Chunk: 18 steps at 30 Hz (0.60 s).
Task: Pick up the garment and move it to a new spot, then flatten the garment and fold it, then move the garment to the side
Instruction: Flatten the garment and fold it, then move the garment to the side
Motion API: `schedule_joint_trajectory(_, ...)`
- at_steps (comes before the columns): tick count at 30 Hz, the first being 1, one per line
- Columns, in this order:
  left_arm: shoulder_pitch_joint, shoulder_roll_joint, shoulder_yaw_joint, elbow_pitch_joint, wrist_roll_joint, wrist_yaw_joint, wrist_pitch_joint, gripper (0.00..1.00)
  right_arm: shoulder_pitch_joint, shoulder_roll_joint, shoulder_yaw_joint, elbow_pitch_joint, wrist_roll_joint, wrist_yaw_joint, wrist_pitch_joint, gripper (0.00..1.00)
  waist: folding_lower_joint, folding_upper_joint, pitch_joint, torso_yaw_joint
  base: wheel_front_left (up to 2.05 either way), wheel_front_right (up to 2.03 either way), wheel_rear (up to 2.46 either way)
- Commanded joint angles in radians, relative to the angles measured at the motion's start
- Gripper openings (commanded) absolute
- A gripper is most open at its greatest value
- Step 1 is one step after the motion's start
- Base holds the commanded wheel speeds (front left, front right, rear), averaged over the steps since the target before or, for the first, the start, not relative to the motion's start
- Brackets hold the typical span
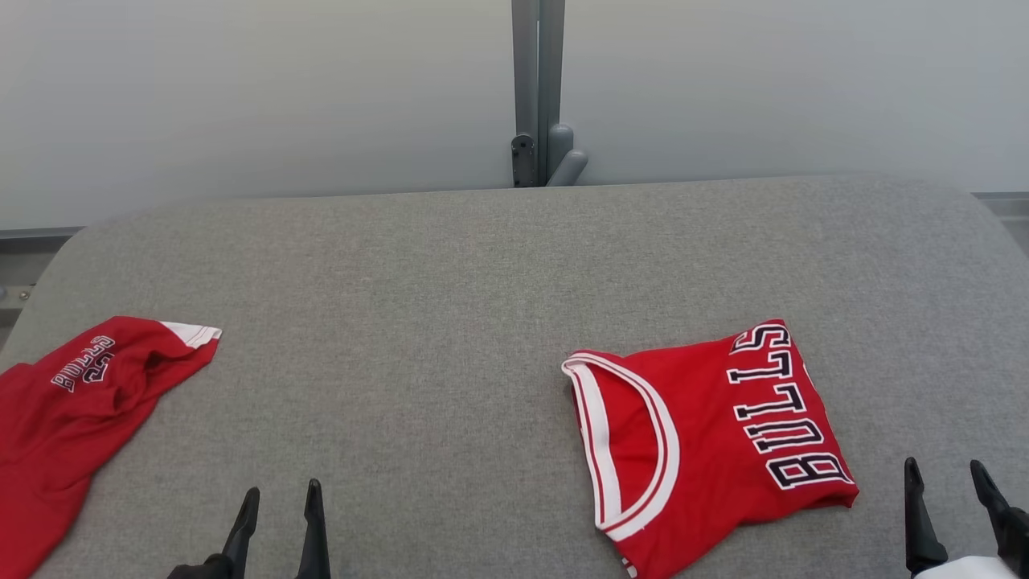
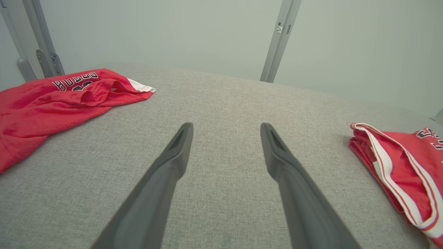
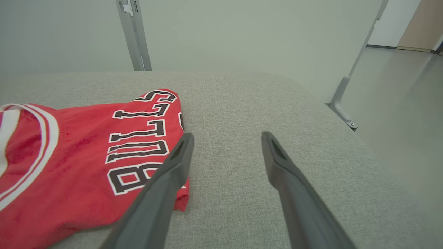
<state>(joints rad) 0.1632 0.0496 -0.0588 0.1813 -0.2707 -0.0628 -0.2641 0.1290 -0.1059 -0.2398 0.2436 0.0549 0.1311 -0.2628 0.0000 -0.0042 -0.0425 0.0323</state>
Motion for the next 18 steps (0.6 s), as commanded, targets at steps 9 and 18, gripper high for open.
schedule_joint_trajectory(9,0.015,0.002,0.009,0.026,0.007,-0.021,0.000,1.00,0.019,0.014,0.006,0.037,-0.004,-0.001,-0.003,1.00,0.0000,0.0042,-0.014,-0.003,0.00,0.00,0.00)
schedule_joint_trajectory(18,0.021,0.002,0.000,0.029,-0.011,-0.014,0.000,1.00,-0.047,-0.004,0.062,0.078,0.040,-0.001,-0.003,1.00,0.0000,0.0042,-0.013,-0.009,0.00,0.00,0.00)
